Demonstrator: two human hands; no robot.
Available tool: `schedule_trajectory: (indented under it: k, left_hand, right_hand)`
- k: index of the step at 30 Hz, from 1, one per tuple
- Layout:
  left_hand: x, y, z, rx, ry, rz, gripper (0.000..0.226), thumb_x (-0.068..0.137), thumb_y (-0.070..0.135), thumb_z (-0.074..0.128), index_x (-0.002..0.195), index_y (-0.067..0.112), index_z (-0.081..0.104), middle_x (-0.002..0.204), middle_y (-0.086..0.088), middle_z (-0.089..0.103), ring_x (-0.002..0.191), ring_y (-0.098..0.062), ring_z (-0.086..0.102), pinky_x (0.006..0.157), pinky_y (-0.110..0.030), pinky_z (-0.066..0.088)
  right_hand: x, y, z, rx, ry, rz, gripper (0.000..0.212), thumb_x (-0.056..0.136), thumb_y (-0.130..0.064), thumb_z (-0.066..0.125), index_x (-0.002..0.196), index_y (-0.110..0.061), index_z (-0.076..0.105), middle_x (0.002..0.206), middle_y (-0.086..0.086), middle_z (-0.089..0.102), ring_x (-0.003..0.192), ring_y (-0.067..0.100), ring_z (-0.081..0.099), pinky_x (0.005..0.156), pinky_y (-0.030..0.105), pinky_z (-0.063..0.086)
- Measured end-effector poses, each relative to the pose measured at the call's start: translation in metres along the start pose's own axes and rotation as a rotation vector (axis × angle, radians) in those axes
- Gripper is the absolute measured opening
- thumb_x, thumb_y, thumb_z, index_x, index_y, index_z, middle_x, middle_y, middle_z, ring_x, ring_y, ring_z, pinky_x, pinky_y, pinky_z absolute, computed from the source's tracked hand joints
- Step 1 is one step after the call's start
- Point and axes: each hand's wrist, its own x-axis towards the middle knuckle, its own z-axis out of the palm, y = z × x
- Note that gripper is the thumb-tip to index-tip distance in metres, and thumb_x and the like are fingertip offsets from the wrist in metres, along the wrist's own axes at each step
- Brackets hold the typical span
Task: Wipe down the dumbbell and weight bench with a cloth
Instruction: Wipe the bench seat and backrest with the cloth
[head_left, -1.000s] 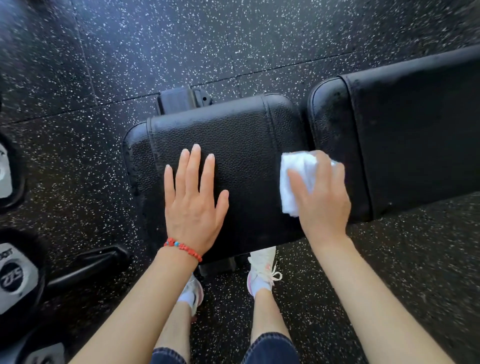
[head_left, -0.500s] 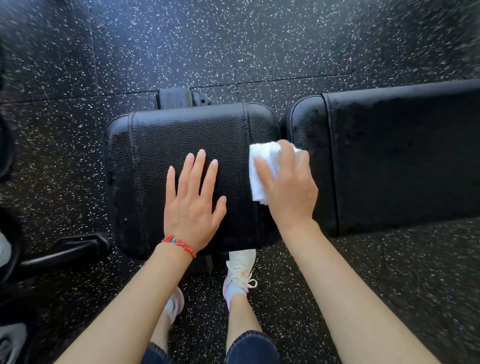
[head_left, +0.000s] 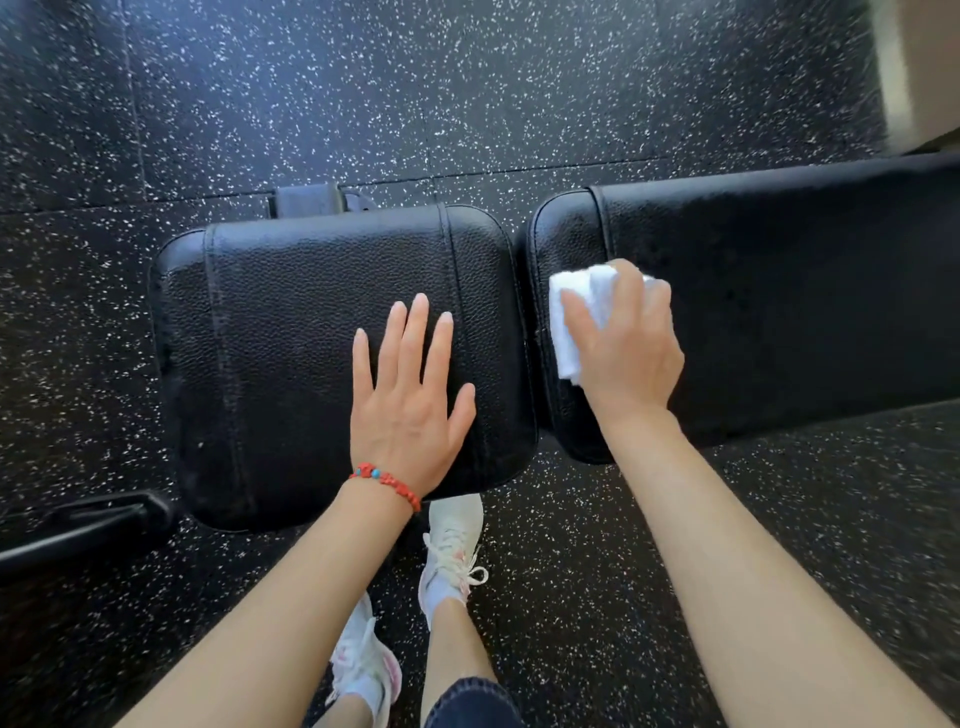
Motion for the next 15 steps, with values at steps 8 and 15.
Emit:
schedule_trajectory:
  k: [8, 15]
  left_hand:
    - [0.000, -0.002, 0.003, -0.016, 0.020, 0.012, 0.059, 0.090, 0.037, 0.038, 0.139, 0.005, 0.038, 0.148, -0.018, 0.034, 0.137, -0.034, 0.028, 0.112, -0.053, 0.014]
    - [0.000, 0.000, 0.003, -0.002, 0.017, 0.015, 0.059, 0.090, 0.037, 0.038, 0.140, 0.004, 0.037, 0.148, -0.019, 0.033, 0.137, -0.034, 0.027, 0.112, -0.055, 0.015]
  right_hand:
    - [-0.010, 0.002, -0.002, -0.057, 0.065, 0.024, 0.059, 0.086, -0.054, 0.041, 0.126, -0.012, 0.051, 0.109, 0.018, 0.053, 0.094, 0.032, 0.055, 0.063, 0.039, 0.046]
    - [-0.051, 0.020, -0.013, -0.051, 0.061, -0.020, 0.051, 0.082, -0.044, 0.052, 0.111, -0.003, 0.061, 0.089, 0.023, 0.056, 0.074, 0.037, 0.059, 0.049, 0.036, 0.047]
